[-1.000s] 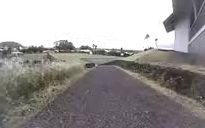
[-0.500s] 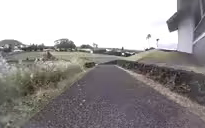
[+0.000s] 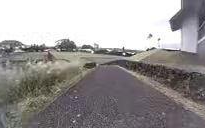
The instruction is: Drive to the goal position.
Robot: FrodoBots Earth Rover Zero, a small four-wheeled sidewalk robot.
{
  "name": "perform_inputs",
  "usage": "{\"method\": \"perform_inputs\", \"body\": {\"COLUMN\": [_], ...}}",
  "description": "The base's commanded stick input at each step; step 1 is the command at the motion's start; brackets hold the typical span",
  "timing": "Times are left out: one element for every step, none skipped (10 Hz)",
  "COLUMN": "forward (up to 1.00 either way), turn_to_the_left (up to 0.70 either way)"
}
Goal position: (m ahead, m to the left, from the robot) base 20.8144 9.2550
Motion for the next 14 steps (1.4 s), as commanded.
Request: {"method": "perform_inputs", "body": {"forward": [0.7, 0.7, 0.7, 0.7, 0.7, 0.7, 0.7, 0.7, 0.7, 0.7, 0.7, 0.7, 0.7, 0.7], "turn_to_the_left": [-0.33, -0.33, -0.09, 0.0, 0.01, 0.01, 0.01, 0.01, 0.01, 0.01, 0.01, 0.01, 0.01, 0.01]}}
